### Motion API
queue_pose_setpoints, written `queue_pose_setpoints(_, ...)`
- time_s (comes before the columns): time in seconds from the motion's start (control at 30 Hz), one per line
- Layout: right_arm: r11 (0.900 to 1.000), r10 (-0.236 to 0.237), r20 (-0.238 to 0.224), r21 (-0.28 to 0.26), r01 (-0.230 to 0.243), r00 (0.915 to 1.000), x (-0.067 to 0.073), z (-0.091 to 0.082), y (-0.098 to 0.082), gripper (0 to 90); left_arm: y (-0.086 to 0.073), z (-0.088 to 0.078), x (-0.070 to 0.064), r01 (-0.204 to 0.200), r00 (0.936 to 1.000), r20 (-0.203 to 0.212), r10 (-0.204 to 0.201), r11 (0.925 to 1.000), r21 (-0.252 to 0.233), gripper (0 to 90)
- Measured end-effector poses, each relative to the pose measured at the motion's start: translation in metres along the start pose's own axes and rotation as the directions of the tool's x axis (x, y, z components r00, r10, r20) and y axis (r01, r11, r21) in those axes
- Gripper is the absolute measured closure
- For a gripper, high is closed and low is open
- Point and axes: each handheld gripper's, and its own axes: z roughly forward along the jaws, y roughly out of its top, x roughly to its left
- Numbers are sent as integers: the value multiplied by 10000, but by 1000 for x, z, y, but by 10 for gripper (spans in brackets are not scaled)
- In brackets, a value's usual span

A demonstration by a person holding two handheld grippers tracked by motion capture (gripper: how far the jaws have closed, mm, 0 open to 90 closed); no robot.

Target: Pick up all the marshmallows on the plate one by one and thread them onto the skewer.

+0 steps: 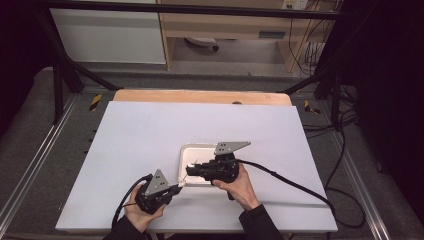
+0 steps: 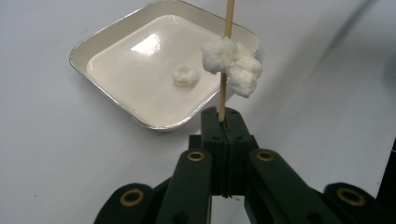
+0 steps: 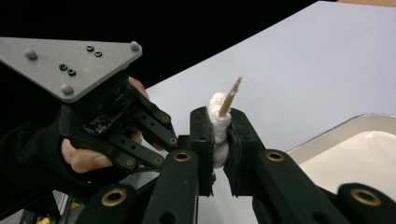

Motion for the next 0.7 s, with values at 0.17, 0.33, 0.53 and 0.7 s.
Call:
queue_pose_setpoints(0.17, 9987, 23, -291, 516, -8, 9996, 1, 18, -11, 818, 2, -3, 0, -160, 9996, -242, 157, 9998, -119, 891)
queue_pose_setpoints(0.33, 9995, 108, -91, 290, -105, 9999, 1, 18, -10, 781, 2, -4, 2, 1, 9998, -176, -6, 9996, -289, 890)
queue_pose_setpoints(0.53, 9997, -10, 881, -261, 33, 9961, 4, 4, 1, 572, -3, -6, 11, 548, 9984, -116, -552, 9980, -319, 889)
queue_pose_setpoints(0.7, 9992, -341, 2000, -128, 374, 9792, 0, -8, 4, 358, -8, -9, 18, 949, 9954, -82, -953, 9948, -367, 888)
